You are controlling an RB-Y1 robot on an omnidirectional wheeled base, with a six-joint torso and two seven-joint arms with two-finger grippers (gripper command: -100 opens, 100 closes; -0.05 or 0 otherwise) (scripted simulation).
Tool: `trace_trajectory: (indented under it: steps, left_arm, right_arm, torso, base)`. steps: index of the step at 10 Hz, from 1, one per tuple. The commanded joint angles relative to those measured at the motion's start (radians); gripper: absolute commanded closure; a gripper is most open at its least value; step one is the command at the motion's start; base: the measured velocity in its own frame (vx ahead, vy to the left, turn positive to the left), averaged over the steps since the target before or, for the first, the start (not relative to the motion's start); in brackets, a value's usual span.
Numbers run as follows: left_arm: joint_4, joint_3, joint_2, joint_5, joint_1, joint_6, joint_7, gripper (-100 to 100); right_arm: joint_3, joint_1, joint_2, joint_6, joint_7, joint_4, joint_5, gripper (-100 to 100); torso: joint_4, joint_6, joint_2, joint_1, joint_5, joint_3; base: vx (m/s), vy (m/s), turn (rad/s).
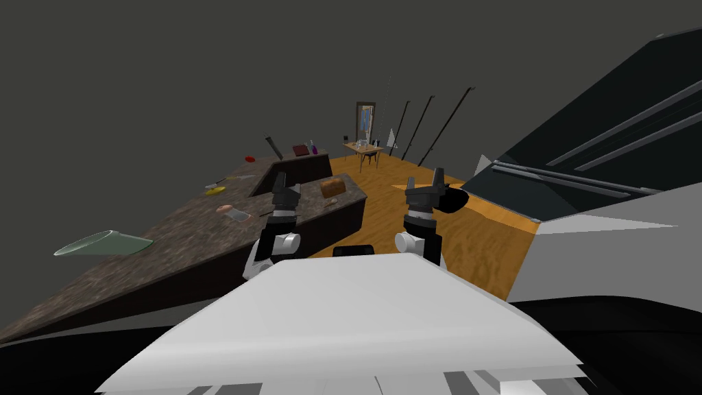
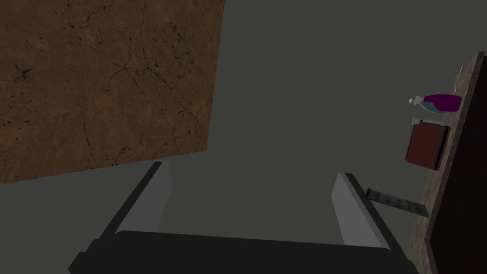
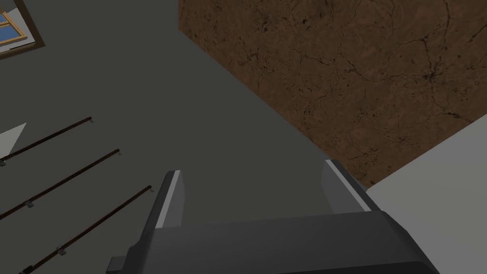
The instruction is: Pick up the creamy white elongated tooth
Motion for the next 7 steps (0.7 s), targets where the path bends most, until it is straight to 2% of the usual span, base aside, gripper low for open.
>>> trace_trajectory:
  steps: [1, 2, 4, 5, 7]
  left_arm:
    - [0.001, 0.006, 0.005, 0.013, -0.004, 0.05, 0.004, -100]
    - [0.007, 0.014, 0.009, 0.038, -0.018, 0.082, 0.008, -100]
    - [0.007, 0.014, 0.009, 0.038, -0.018, 0.124, 0.008, -100]
    - [0.014, 0.022, 0.012, 0.063, -0.032, 0.159, 0.013, -100]
    - [0.014, 0.022, 0.012, 0.063, -0.032, 0.196, 0.013, -100]
  right_arm:
    - [0.0, 0.0, 0.0, 0.0, 0.0, 0.0, 0.0, 0]
    - [0.0, 0.0, 0.0, 0.0, 0.0, 0.0, 0.0, 0]
    - [0.0, 0.0, 0.0, 0.0, 0.0, 0.0, 0.0, 0]
    - [0.0, 0.0, 0.0, 0.0, 0.0, 0.0, 0.0, 0]
    - [0.0, 0.0, 0.0, 0.0, 0.0, 0.0, 0.0, 0]
  torso:
    - [0.0, 0.0, 0.0, 0.0, 0.0, 0.0]
    - [0.0, 0.0, 0.0, -0.001, 0.0, 0.0]
    - [0.0, 0.0, 0.001, -0.003, -0.001, 0.0]
    - [0.0, 0.0, 0.001, 0.001, 0.0, 0.001]
    - [0.0, 0.0, 0.0, 0.0, 0.0, 0.0]
  base:
    - [0.017, -0.093, 0.031]
    - [0.005, -0.128, 0.056]
    - [0.0, -0.077, 0.017]
    - [0.008, -0.074, 0.049]
    - [0.01, -0.062, 0.023]
